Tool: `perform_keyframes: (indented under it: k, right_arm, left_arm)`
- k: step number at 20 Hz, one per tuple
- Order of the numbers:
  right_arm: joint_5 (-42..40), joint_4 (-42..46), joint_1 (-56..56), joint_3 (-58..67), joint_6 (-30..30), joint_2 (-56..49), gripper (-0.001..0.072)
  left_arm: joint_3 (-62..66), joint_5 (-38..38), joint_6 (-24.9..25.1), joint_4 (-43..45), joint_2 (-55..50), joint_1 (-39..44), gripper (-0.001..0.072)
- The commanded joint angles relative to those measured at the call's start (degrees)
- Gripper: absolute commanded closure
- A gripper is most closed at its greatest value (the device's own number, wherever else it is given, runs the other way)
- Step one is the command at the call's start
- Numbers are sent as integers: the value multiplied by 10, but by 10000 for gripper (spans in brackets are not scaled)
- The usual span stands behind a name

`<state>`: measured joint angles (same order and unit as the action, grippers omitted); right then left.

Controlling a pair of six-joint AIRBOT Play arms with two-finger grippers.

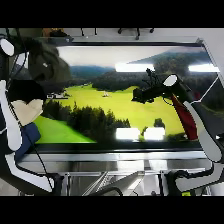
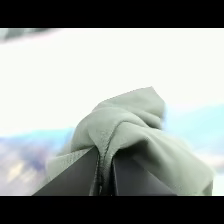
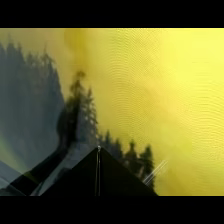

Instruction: Fold the shirts.

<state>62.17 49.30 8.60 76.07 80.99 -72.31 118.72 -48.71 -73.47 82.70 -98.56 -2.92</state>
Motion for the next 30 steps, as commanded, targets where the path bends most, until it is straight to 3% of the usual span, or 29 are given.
perform_keyframes:
  k: [1,7,10,12,13,16,18,21,26,28,30]
  right_arm:
    - [0,0,0,0,0,0,694]
    - [0,0,0,0,0,0,694]
    - [0,-6,0,0,0,0,695]
    - [26,-44,-1,0,0,0,694]
    - [49,-64,-1,0,0,0,694]
    - [85,-104,-1,0,0,0,694]
    - [97,-111,-1,0,0,0,693]
    - [150,-87,-30,1,-24,0,695]
    - [259,35,-158,-8,-32,42,696]
    - [226,87,-181,-52,-32,82,696]
    - [177,85,-183,-106,-32,103,673]
  left_arm:
    - [-24,-40,-1,-158,99,63,695]
    - [-169,-207,-38,-198,165,208,695]
    - [-245,-198,-48,-197,165,273,688]
    - [-263,-177,-70,-197,165,287,32]
    - [-256,-178,-97,-197,165,283,10]
    - [-193,-264,-132,-197,166,236,12]
    - [-174,-355,-133,-197,170,199,70]
    - [-283,-404,-132,-197,216,167,70]
    - [-643,-266,-124,-215,354,163,70]
    - [-767,-175,-106,-276,395,163,70]
    - [-855,-93,-70,-365,414,172,70]
